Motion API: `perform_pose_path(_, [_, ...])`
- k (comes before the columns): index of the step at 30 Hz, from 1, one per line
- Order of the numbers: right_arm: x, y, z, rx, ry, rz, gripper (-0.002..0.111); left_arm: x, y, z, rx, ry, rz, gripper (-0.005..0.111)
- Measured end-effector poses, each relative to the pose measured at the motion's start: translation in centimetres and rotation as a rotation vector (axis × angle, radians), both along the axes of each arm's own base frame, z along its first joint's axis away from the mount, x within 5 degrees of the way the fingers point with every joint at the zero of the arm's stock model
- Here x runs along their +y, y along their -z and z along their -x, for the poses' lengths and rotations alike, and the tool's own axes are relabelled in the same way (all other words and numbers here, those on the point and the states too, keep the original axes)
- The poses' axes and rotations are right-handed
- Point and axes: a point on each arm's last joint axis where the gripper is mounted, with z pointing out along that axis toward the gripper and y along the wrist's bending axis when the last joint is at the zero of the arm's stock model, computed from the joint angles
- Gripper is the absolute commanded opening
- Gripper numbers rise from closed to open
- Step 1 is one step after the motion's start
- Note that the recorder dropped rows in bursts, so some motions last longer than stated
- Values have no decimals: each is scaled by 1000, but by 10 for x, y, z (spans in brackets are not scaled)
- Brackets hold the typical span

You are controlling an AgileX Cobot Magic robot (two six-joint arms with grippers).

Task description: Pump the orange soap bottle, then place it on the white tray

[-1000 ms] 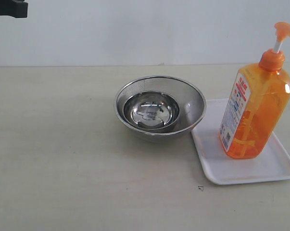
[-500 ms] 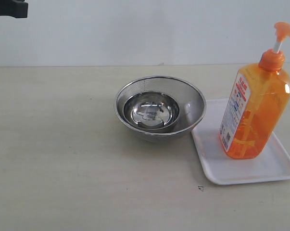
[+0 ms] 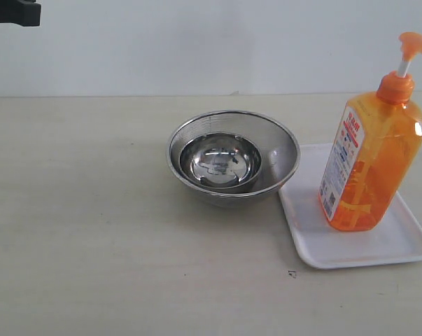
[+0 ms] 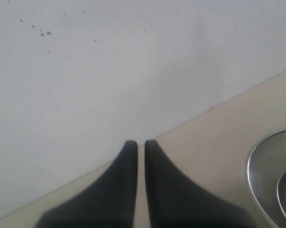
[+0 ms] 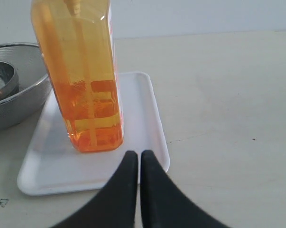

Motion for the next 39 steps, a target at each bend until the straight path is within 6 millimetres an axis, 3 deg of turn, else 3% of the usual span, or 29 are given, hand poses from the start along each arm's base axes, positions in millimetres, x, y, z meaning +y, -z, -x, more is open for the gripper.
perform_pose_path(15, [0, 0, 0, 0, 0, 0, 0, 0, 0, 0, -2, -2, -3, 5])
perform_pose_path(22, [0, 0, 0, 0, 0, 0, 0, 7, -5, 2, -35, -84, 0, 5])
perform_pose_path(30, [0, 0, 0, 2, 0, -2, 0, 28, -25, 50, -163, -263, -11, 5])
perform_pose_path(39, [0, 0, 0, 2, 0, -2, 0, 36, -15, 125, -222, -299, 79, 5])
